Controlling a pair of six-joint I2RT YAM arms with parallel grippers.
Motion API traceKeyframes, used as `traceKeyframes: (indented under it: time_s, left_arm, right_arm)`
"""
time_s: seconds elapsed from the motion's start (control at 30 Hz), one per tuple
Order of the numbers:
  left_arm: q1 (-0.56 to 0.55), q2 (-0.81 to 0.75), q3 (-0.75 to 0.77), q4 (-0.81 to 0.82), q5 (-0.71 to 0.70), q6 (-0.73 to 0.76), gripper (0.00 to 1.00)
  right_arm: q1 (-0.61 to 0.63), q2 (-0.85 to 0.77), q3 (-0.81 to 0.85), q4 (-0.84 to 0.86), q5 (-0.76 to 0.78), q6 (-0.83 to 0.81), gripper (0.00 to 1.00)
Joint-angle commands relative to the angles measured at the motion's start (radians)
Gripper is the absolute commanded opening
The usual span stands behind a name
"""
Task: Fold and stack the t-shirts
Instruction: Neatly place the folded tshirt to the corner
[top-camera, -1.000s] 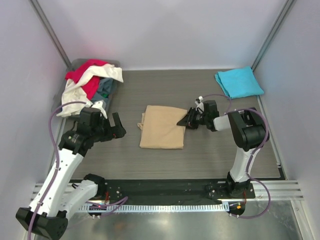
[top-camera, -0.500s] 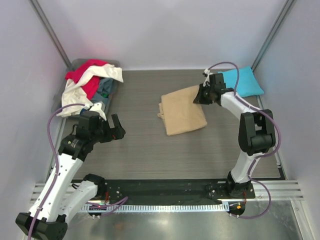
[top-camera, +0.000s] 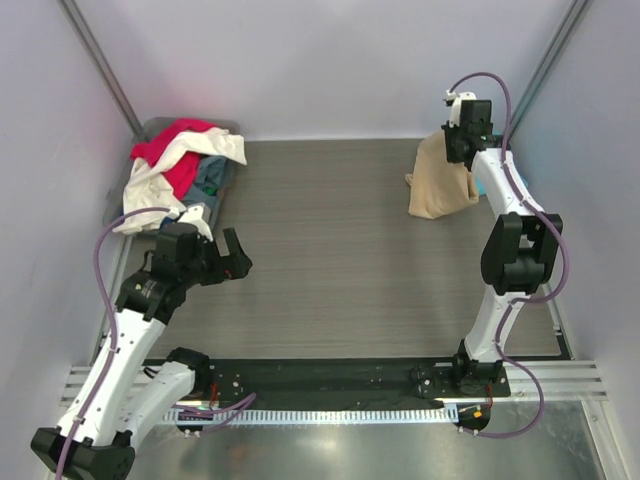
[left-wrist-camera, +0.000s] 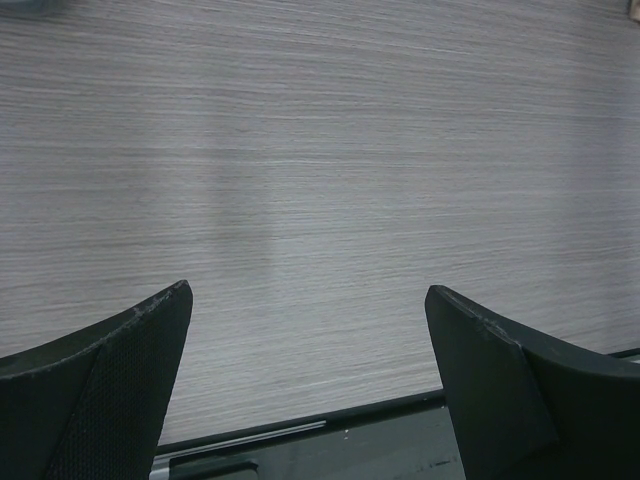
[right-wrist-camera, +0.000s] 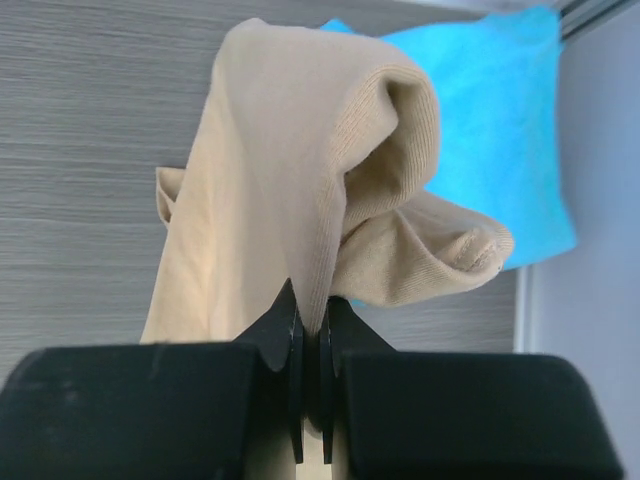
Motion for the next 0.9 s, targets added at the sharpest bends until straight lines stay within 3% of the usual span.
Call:
traceKeyframes:
  time_s: [0.0, 0.37, 0.87]
  left_arm:
    - [0.004, 0.008, -0.004, 0.04, 0.021, 0.021, 1.0]
    - [0.006, 0.037, -0.007, 0.042, 0.026, 0.021, 1.0]
    - [0.023, 0.065, -0.008, 0.044, 0.028, 0.018, 1.0]
  right_arm:
    - [-0.024, 0.01, 0.111, 0.009, 0.058, -0.162, 0.01]
    - [-0.065, 0.144, 0.342, 0.017, 0.029, -0.298, 0.01]
    - [-0.151, 0.314, 0.485, 0.052, -0.023, -0.346, 0.01]
